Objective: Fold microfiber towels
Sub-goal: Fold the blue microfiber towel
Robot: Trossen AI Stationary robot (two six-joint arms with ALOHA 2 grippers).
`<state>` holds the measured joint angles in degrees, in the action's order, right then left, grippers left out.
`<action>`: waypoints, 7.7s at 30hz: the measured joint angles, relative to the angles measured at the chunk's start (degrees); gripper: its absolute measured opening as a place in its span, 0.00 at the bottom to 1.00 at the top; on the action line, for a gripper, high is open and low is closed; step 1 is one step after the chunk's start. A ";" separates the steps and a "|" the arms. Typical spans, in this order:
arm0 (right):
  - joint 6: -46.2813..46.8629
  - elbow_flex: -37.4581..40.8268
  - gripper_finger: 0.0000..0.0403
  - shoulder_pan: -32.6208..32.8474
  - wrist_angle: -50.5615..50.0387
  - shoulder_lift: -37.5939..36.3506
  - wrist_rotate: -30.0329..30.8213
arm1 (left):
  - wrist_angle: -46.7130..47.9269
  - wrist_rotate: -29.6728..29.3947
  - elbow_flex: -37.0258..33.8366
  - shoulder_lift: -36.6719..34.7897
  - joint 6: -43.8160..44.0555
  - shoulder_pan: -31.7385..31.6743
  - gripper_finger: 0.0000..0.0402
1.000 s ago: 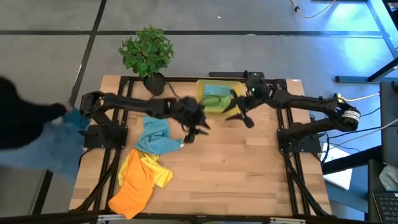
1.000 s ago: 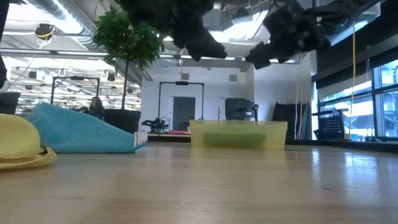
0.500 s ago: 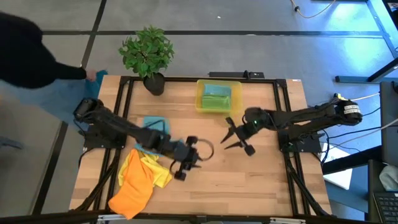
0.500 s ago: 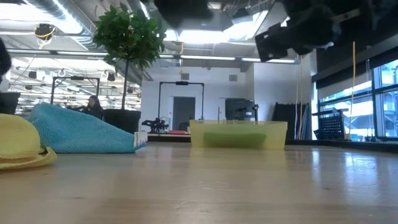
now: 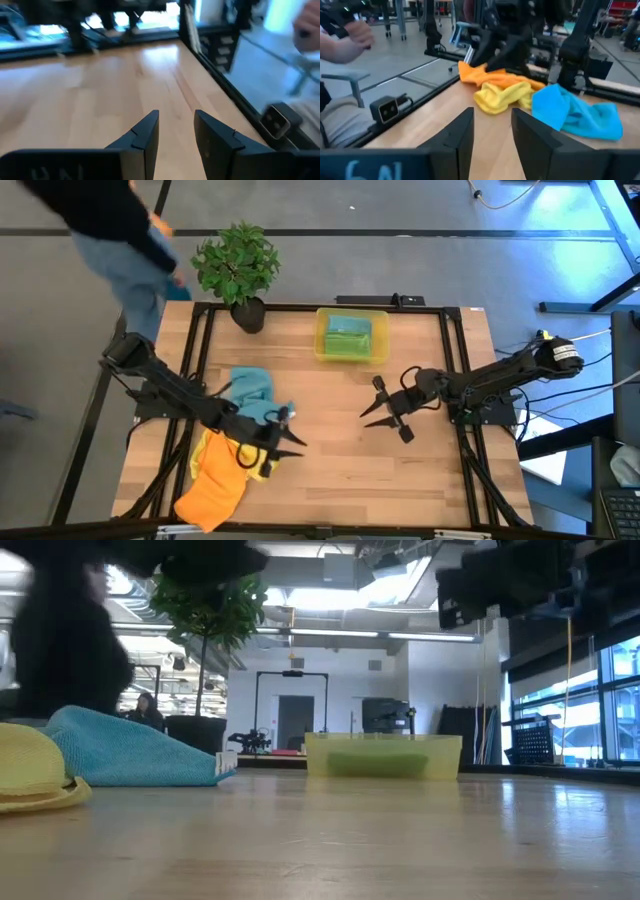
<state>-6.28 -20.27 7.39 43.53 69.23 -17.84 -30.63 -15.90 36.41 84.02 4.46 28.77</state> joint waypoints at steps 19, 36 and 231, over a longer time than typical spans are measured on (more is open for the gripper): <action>0.08 -2.78 0.33 6.93 -1.58 0.00 10.60 | -5.57 -11.10 -11.66 -10.18 6.41 4.10 0.28; -1.44 -2.60 0.33 10.50 -2.73 0.00 13.76 | 0.63 -18.52 -11.59 -28.71 -7.59 10.32 0.28; -1.71 -2.65 0.33 10.48 -0.48 0.00 13.74 | 26.99 -29.65 -35.92 -83.24 -5.10 -9.26 0.28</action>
<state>-7.99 -22.92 17.87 43.04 69.23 -4.10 -3.64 -45.55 0.49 0.78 -0.64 19.51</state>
